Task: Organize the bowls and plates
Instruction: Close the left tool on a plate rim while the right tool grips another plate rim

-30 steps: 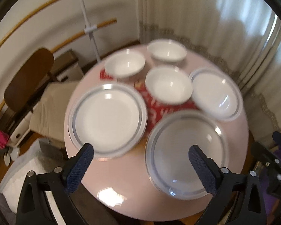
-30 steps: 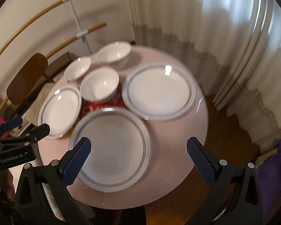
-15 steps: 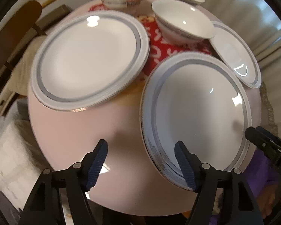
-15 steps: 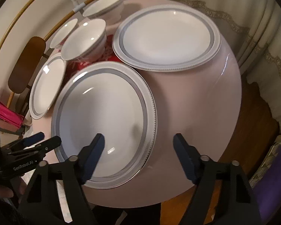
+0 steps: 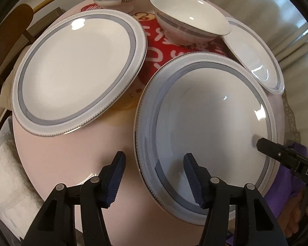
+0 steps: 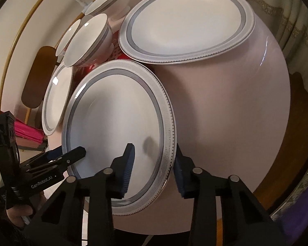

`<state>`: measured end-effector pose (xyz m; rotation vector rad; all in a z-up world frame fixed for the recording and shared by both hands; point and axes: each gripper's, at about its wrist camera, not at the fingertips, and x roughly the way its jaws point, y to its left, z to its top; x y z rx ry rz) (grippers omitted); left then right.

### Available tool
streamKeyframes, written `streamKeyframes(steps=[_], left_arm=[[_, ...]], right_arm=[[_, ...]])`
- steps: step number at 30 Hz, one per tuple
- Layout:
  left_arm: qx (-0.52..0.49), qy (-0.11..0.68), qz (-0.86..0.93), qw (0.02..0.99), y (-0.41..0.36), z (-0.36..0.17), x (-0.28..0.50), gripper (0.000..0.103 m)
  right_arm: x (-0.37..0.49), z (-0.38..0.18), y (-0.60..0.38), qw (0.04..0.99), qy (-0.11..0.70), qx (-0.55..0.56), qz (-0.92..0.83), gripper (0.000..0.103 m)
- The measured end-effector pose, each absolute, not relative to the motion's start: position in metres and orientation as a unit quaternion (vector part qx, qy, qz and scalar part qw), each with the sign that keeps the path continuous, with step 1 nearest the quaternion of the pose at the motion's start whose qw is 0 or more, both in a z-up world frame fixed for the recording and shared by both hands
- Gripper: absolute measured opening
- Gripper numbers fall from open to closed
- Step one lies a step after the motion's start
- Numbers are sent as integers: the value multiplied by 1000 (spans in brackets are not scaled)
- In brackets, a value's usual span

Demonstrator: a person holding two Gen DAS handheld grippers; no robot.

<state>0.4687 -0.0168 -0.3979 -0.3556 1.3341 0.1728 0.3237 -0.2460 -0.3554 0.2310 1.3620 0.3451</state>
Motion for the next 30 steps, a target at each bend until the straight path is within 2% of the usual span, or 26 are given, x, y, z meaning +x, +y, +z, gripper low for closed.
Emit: streamKeyframes(steps=[5,9,10,11,20,24,30], left_arm=[[-159,616,83,767,-25,-401,469,54],[-157,613,81,770,-29,-401,471,51],[-154,607,84,775,-29,-403,475,48],[-154,605,80,777,-29,-403,476,38],[-158,601,84,779,-31,-411,477,35],[-165,601,82,778,-28,-399,469,27],[-157,594,70,786,-28,-376,450,25]], right_arm=[[325,-360,-259,752,626,134,159,17],[325,-363,-263,747,624,150,171,15],[325,-363,-265,746,624,153,172,15],[324,-364,-268,744,625,159,174,14],[326,-369,-274,730,631,181,189,13],[323,-365,-274,733,631,165,192,13],[315,-354,-268,739,624,152,202,14]])
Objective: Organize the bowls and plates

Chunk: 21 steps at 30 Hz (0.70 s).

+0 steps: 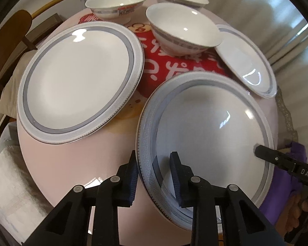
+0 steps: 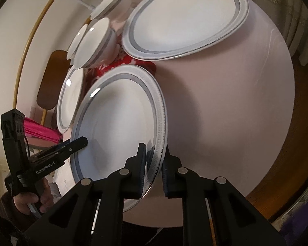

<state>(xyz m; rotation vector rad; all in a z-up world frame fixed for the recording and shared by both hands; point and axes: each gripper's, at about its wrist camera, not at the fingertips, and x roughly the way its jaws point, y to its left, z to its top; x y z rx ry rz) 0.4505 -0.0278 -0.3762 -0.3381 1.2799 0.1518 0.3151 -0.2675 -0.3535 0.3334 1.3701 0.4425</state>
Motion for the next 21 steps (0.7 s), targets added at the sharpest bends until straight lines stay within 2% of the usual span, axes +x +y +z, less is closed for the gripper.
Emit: streamKeyframes(steps=[4,14,21], left_arm=[[-162,588,60,790,-15,-352,429,24],[-148,571,14,807,-5,-325,414,24],[-134,556,-2,820,30,-304,402,24]], right_arm=[[311,-347,-263,740,623,149,207,14],[297,-338,-248,750,613,161,188,15],[283,-330,-215,759,601,176,182,16]])
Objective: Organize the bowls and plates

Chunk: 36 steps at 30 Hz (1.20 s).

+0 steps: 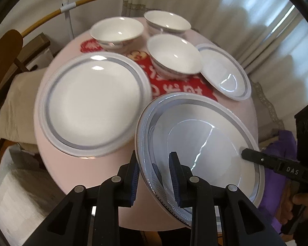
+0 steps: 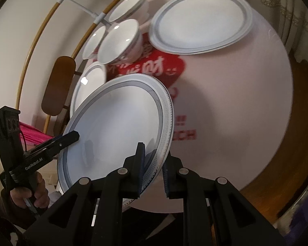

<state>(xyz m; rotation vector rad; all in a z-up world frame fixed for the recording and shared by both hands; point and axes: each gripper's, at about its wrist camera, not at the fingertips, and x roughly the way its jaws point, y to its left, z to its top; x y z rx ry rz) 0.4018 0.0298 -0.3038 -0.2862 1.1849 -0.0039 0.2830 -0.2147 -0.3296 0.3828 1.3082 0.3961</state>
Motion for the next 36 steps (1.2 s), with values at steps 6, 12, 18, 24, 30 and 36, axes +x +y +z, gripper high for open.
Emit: streamKeyframes(steps=[6,12,18,24,30,36], left_arm=[[-129,549,3,826,69,-294,392,24],[-125,541,9,831,101,-287,383,24],[-127,540,21,832,137,-285,380,24],[-130,546,34,827,166,-293,386,24],[-130,554,38,822,179,-305,403,24],[-133,560,38,817,187,-317,420,24]], right_arm=[[289,-328,-176,762,594,177,188,16],[305,-331,-141,763,590,176,196,16],[319,-334,-106,763,591,168,199,16],[333,-341,-80,762,596,156,201,16],[345,-345,-64,760,602,147,193,16],[350,-347,-60,761,609,140,177,16]])
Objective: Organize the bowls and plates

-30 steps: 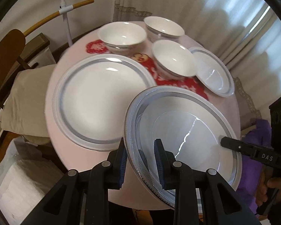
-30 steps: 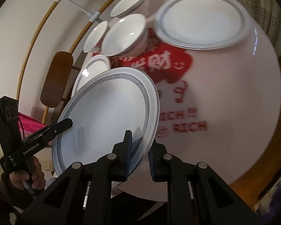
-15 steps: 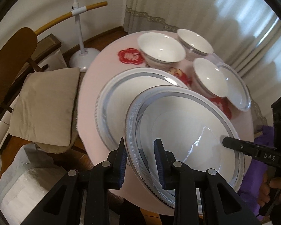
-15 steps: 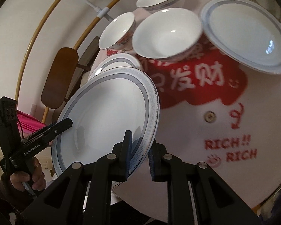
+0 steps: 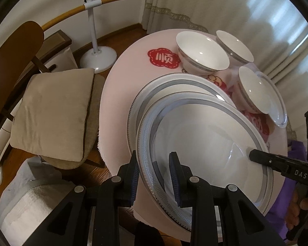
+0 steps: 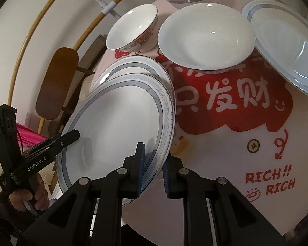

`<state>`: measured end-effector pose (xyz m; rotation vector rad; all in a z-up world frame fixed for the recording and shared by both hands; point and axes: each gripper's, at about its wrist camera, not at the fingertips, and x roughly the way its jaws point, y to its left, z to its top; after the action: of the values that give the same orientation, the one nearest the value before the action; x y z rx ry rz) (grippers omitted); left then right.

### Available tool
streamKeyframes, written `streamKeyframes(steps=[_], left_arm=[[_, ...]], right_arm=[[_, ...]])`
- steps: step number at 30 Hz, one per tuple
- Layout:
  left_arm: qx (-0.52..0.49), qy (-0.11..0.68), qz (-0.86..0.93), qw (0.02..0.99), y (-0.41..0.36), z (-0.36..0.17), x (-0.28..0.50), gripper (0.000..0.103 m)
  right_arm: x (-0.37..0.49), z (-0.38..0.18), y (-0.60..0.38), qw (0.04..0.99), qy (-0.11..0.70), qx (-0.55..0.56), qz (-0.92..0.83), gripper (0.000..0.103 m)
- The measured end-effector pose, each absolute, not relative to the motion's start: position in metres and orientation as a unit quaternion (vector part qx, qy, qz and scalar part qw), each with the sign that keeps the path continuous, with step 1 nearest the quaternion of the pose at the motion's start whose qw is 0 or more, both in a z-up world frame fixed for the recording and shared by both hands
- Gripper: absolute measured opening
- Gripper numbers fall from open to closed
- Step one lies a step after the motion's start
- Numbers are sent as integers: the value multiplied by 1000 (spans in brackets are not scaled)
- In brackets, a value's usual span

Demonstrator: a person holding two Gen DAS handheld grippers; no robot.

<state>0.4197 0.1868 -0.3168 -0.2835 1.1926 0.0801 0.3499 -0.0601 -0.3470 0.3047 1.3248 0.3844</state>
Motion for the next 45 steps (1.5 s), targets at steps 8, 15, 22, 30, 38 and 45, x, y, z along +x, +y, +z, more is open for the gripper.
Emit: streamKeyframes(steps=[8,15,22,30,38,45], left_arm=[[-135,564,39,814,193,-330,434,24],[-129,568,33,812,190,-341,439,24],[-129,562,37,816,193,-346,443,24],[-119,544,43,829,195,-348,445,24],[-100,533,49,838,193,-350,443,24],[-77,532,50,842,191,-354,447,24]], right_arm=[[352,-351,-54,761,616,127,156,17],[353,-353,-44,759,630,112,117,21],[354,-360,-43,754,636,122,109,23],[356,-365,-42,754,635,127,106,26],[354,-370,-47,755,629,145,114,26],[355,-374,-47,757,626,146,113,26]])
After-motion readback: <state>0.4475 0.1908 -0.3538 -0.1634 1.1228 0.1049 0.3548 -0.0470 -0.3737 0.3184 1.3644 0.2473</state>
